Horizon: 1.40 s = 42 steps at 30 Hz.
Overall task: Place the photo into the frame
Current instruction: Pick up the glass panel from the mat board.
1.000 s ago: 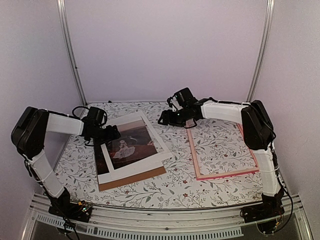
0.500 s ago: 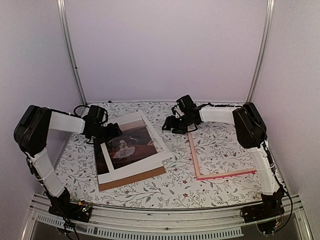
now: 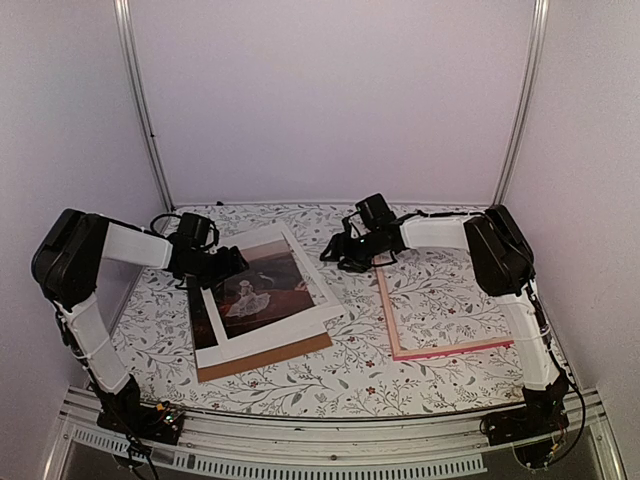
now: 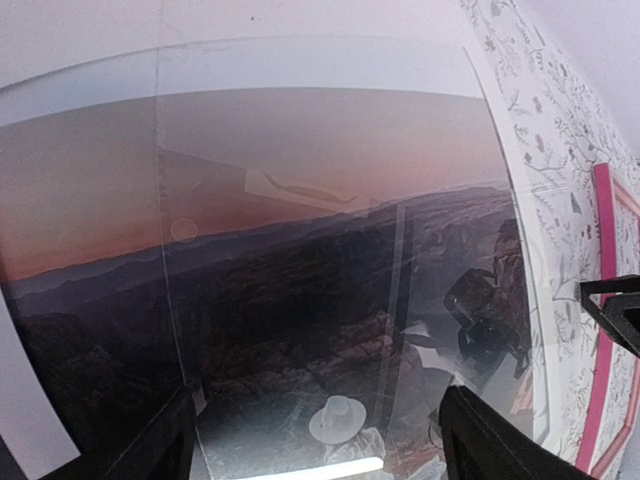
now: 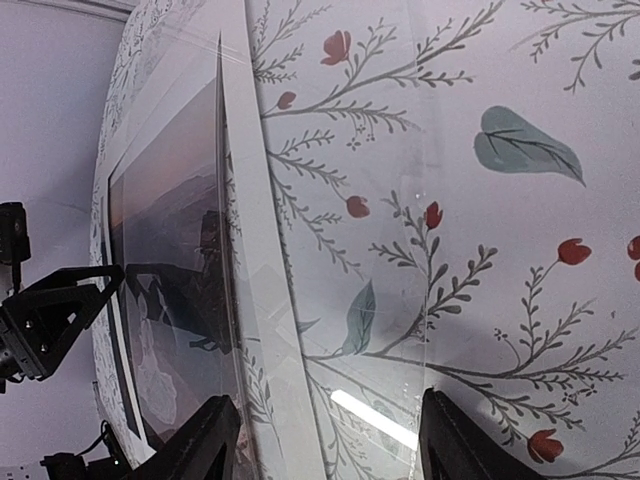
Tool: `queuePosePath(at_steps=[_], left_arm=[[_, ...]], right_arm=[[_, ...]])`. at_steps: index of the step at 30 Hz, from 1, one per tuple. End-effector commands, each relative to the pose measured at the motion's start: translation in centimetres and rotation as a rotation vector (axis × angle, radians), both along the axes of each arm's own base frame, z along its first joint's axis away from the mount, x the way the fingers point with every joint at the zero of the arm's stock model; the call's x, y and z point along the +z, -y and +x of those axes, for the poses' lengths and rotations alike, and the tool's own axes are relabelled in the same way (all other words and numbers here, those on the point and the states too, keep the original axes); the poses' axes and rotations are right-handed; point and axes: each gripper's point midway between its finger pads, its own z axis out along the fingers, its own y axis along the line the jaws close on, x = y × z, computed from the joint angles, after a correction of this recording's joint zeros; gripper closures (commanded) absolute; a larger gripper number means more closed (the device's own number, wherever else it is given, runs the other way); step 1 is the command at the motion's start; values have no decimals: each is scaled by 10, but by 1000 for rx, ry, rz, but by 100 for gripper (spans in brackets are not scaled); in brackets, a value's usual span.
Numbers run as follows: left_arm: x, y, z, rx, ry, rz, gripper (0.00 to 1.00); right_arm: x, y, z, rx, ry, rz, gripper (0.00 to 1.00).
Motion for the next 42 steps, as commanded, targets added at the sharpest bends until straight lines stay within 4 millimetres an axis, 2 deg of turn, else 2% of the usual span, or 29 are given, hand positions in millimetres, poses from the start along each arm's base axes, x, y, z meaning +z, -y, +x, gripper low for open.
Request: queuePosePath(at_steps=[1,6,17,21,31,40,42], left_arm=[[-12,0,-6,3,-25,-31,13],[-19,0,-13,1,-38,-37,14],[-22,0,-17,0,-36,-42,14],[-21,-1,-18,2,-32,-37,14],[-17,-5,-21,-4,-17,-17,14],[1,-7,-18,-17,37,2,14],[7,-7,-17,-19,49,3,14]], right_arm=[[-16,4,-13,-20,-91,19,35],[-9,6,-15,-34,-113,92,38],[33,4,-24,34,-109,283,48],[39,5,-29,58,-107,314,53],[56,2,-36,136,-68,379,69],[63,6,-35,157,-54,387,96],[67,10,-34,152,-48,386,98]])
